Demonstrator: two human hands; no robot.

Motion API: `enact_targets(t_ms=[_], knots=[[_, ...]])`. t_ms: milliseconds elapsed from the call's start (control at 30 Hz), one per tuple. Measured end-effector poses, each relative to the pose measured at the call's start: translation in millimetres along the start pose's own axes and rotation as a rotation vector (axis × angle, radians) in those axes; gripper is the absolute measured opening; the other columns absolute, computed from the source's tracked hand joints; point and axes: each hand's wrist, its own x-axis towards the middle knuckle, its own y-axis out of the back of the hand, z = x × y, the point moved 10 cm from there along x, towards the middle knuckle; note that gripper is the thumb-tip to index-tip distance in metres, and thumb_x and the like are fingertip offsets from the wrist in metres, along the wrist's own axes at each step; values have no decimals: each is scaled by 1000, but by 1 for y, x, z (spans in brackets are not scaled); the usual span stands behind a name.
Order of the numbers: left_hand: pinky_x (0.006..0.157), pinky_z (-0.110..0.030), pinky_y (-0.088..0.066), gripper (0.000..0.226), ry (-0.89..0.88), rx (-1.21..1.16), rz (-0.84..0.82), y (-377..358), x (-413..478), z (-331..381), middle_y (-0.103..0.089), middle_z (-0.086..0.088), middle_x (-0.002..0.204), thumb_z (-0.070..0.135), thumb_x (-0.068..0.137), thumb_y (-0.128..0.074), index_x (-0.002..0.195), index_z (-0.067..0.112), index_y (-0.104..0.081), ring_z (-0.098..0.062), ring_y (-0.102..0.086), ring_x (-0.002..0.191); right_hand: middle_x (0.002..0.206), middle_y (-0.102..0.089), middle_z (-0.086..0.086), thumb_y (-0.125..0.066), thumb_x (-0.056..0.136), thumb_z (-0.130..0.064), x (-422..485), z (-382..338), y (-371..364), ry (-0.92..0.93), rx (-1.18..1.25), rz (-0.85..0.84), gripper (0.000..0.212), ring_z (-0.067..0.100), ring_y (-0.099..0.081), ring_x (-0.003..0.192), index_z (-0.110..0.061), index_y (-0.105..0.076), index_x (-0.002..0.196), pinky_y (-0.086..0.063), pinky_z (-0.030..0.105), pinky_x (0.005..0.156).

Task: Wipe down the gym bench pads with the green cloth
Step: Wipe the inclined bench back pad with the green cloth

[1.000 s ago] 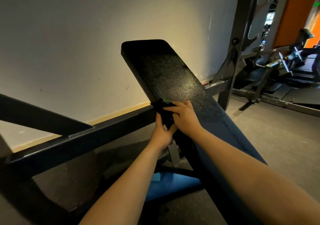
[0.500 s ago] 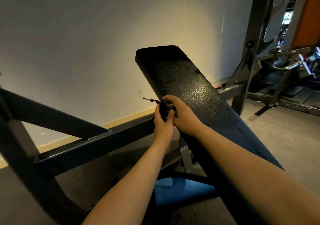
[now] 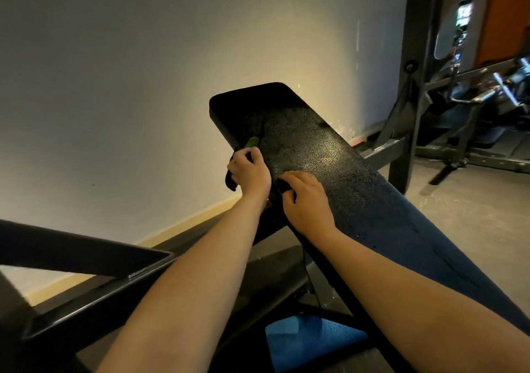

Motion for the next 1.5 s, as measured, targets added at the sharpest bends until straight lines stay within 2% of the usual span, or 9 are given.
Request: enact_targets(t_ms=[200,300,433,600,800,900,1100,1300,1500], knots=[[92,-30,-38,9,-36,60,-162,-3,-51,-19,-37,0,127,28,104,-46,108,21,-48,-20,-39,120,130,-61,-2,-50,90,-9,-1,9,-2,-113,64,-9,40,14,-50,124,-17,-65,127,-43,36,106],[96,-32,-41,6,-26,48,-240,-3,-82,-42,-37,3,118,29,104,-47,102,24,-48,-20,-44,116,129,-61,-3,-48,92,-6,-3,14,1,-162,95,-7,39,14,-54,119,-15,-66,125,-48,35,99],[84,-22,-43,4,-71,61,-321,1,-91,-47,-39,1,120,23,104,-46,103,26,-45,-19,-48,110,126,-62,-8,-47,89,-5,-6,12,5,-165,77,-16,39,10,-55,115,-20,-69,119,-49,34,95],[88,-10,-40,38,-128,-116,-84,28,-44,-5,-34,4,135,16,103,-51,137,25,-38,-7,-45,116,128,-63,-6,-50,91,-8,-4,7,8,-112,14,-6,37,10,-54,119,-19,-70,120,-48,34,99],[88,-15,-22,20,-153,63,-90,-9,-31,5,-29,-9,147,22,98,-58,116,19,-49,-25,-31,129,123,-67,-6,-50,89,-6,0,10,9,-95,41,45,37,12,-57,119,-19,-75,114,-48,33,100],[88,-21,-27,21,-105,24,-97,-7,-47,-5,-27,-7,147,18,97,-59,109,23,-42,-24,-28,130,125,-66,-3,-50,91,-5,0,11,8,-105,10,27,37,15,-55,119,-18,-74,116,-47,34,99],[97,-33,-35,18,-1,75,-201,-7,-82,-25,-30,-7,139,20,97,-55,106,18,-41,-23,-28,123,131,-60,9,-52,95,-6,-24,9,9,-11,-132,-210,39,29,-47,124,-12,-63,133,-46,41,100],[92,-31,-30,18,40,71,-332,-16,-143,-54,-34,-4,126,26,99,-52,106,16,-40,-24,-32,121,121,-66,11,-46,95,-18,-81,23,29,-60,-242,-60,36,33,-56,117,-5,-67,121,-46,43,102],[101,-35,-33,43,153,29,-454,-19,-162,-82,-38,-14,140,42,103,-47,133,11,-42,-31,-37,133,127,-66,9,-53,96,-11,-86,28,36,-170,-115,-6,30,26,-52,127,-7,-68,122,-38,36,111]])
